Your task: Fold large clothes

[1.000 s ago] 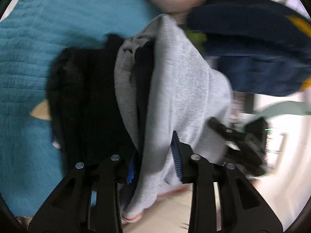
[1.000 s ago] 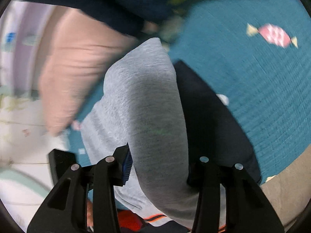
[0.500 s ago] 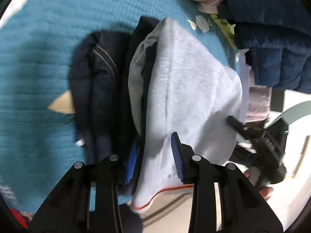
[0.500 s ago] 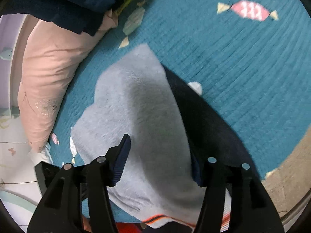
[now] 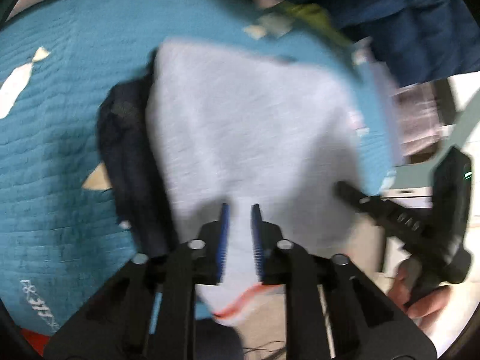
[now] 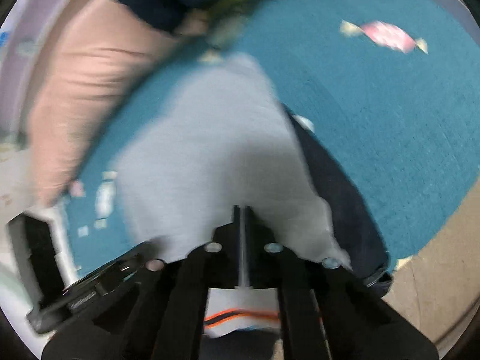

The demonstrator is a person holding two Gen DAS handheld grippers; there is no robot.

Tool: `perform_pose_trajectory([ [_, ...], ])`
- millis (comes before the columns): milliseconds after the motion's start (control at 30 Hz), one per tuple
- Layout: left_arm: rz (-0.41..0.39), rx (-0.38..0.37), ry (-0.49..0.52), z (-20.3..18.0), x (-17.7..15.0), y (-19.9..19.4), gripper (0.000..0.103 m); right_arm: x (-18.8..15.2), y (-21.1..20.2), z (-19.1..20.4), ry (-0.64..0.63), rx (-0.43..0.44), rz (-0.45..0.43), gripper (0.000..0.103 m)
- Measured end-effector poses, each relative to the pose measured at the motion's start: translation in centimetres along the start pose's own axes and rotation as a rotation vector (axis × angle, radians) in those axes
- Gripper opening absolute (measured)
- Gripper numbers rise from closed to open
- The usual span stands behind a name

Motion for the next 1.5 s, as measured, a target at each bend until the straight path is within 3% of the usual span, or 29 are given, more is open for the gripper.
perform_pose_trajectory([
  [33,-0.001,0.019,-0.002,1.2,0.0,1.1,0.002,0.0,0.9,-0.9,-0.003,-0.049,0.001,0.0],
  [167,-0.023,-0.03,0.035,3.0,-0.5,3.0,0.002,-0.3,3.8,-3.7,0.08,0.02,-0.025,0.0],
  [367,-0.005,0.029,0.039,1.4,0.1,2.8,0.002,-0.7,1.4,-3.0,0.061,0.017,0.002,0.0],
  [500,0.076,-0.025,0.023,0.7,-1.9,2.4,0.002,-2.6,-1.0,-2.8,0.016,-0.046,0.009,0.002],
  [633,0.134,-0.047,0.023,0.8,-4.7,3.2,0.002,-4.7,0.0,-4.4,0.042,-0.082,-0.01,0.0],
  [733,0.12,-0.075,0.022,0.8,-4.4,4.4,0.003,-5.4,2.6,-6.3,0.132,-0.056,-0.057,0.0],
  [833,0.131,-0.045,0.028,0.5,-4.5,3.8,0.002,-5.2,1.2,-6.1,0.197,-0.021,-0.023,0.0],
  [967,0.159,-0.062,0.036,0.7,-5.7,1.9,0.003,-7.2,-1.7,-4.9,0.154,-0.064,0.0,0.0],
  [1100,0.268,-0.12,-0.056,2.6,-7.3,3.2,0.002,-10.0,-2.3,-4.9,0.173,-0.044,-0.041,0.0],
  [1167,0.244,-0.134,-0.042,3.2,-7.4,4.1,0.003,-10.5,-0.8,-4.9,0.144,-0.064,-0.049,0.0],
  [1300,0.265,-0.117,0.032,2.4,-7.6,3.2,0.003,-8.9,-0.1,-5.4,0.197,-0.045,0.009,0.0],
  [1333,0.29,-0.15,0.07,1.4,-7.7,2.7,0.003,-7.9,-0.9,-5.0,0.206,-0.059,0.042,0.003],
  [1433,0.26,-0.224,0.121,-0.8,-6.5,0.2,0.003,-4.1,-4.6,-1.9,0.109,-0.035,-0.073,0.006],
  [1500,0.202,-0.227,0.158,-2.1,-4.8,-1.3,0.003,-1.8,-5.9,-0.3,0.067,0.005,-0.112,0.006],
])
Point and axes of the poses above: each gripper's, at about its wrist camera, not at the fingertips, and y roughly the way its jaws point, z to its left, x to its top, the point moved 4 cm from there along y, roughly the way its jaws point, and after that the axes turned 10 degrees about -y, right-handed, at the moved point
